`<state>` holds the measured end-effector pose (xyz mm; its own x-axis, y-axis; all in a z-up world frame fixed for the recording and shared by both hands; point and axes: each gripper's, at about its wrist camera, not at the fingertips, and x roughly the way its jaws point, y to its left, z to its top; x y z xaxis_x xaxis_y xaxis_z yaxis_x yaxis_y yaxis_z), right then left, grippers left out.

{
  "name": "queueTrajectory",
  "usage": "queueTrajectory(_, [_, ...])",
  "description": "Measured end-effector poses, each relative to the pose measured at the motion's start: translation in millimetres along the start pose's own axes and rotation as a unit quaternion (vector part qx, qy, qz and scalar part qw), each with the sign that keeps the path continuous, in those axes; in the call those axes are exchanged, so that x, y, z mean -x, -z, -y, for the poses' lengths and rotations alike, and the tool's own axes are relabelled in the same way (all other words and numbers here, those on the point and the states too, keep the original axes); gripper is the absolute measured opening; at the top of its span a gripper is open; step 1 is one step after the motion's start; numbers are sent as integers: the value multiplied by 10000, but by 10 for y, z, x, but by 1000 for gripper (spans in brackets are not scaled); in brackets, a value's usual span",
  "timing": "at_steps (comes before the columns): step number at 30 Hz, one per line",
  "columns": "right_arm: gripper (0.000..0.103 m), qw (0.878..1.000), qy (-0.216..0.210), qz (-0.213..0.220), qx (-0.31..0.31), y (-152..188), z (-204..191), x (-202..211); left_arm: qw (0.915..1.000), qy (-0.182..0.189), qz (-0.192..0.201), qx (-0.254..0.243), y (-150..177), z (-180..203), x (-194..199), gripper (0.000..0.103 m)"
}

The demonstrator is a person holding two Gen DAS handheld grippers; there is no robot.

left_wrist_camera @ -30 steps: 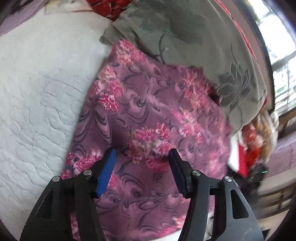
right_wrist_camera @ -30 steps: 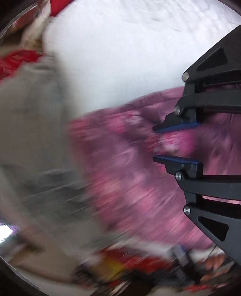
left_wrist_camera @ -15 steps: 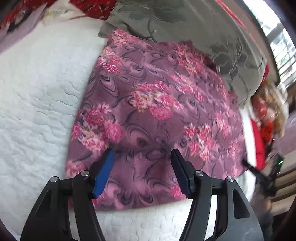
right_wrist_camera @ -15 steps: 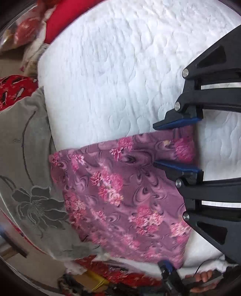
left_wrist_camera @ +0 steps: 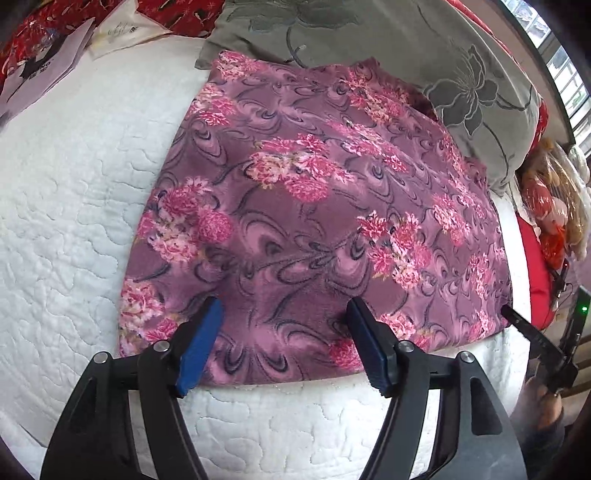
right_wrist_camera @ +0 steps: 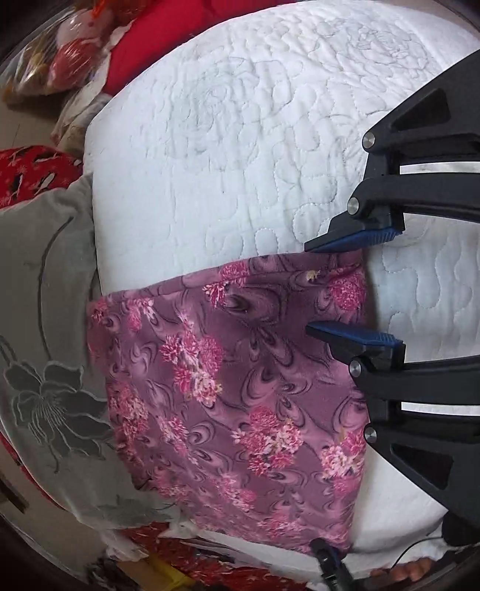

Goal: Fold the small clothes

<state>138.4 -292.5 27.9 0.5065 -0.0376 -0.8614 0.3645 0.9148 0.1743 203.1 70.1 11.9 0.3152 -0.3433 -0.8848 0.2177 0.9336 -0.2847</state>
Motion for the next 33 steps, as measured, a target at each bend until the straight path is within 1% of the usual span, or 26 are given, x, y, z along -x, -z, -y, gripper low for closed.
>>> queueTrajectory(5, [40,9995,-67,304,-21,-37,-30,162,10000,39,-20,-31,14,42,-7,74])
queueTrajectory(8, [40,9992,-136,360,-84,-85,-15,194,9999,88,-69,45,-29,59,35,74])
queueTrajectory(10, [40,9988,-193,437,-145,-181,-15,169,9995,290,-23,139,-141,61,71,74])
queueTrajectory(13, [40,9979,-279,561,-189,-382,-68,113,9990,306,190,264,-401,37,127,74])
queueTrajectory(15, [40,9969,-317,694,-170,-520,-153,57,9994,145,259,197,-603,68,82,74])
queueTrajectory(17, [40,9960,-368,793,-169,-644,-230,-21,9996,-42,271,121,-715,89,-11,74])
queueTrajectory(19, [40,9953,-406,857,-209,-753,-288,-170,9995,-270,139,40,-802,110,-237,74])
queueTrajectory(20, [40,9955,-408,826,-214,-777,-304,-258,9992,-388,59,-39,-812,113,-362,77])
queueTrajectory(21, [41,9970,-357,660,-177,-802,-327,-413,9988,-460,116,-146,-804,141,-396,82])
queueTrajectory(22, [41,9985,-257,467,-115,-817,-347,-539,9977,-553,207,-327,-805,201,-389,83])
queueTrajectory(23, [41,9979,-170,621,-7,-835,-379,-543,9966,-636,199,-478,-826,259,-367,83])
queueTrajectory(24, [41,9970,-112,762,90,-883,-410,-502,9965,-579,252,-548,-860,296,-321,82])
queueTrajectory(25, [41,9968,-113,791,96,-963,-419,-473,9968,-455,378,-532,-900,314,-263,82])
queueTrajectory(26, [41,9957,-153,909,25,-1029,-410,-431,9969,-351,507,-494,-948,327,-207,82])
queueTrajectory(27, [41,9932,-232,1138,-89,-1114,-394,-361,9966,-271,643,-446,-1016,347,-153,82])
queueTrajectory(28, [43,9908,-313,1305,-176,-1200,-389,-316,9960,-250,736,-432,-1085,371,-127,83])
queueTrajectory(29, [43,9901,-370,1339,-209,-1267,-391,-314,9955,-301,774,-446,-1152,393,-138,83])
queueTrajectory(31, [42,9918,-297,1230,-200,-1408,-430,-420,9953,-592,656,-406,-1283,404,-296,83])
queueTrajectory(32, [43,9932,-239,1124,-182,-1436,-447,-503,9961,-667,456,-355,-1328,383,-439,83])
queueTrajectory(33, [45,9959,-183,862,-181,-1455,-453,-661,9966,-733,200,-308,-1338,348,-584,83])
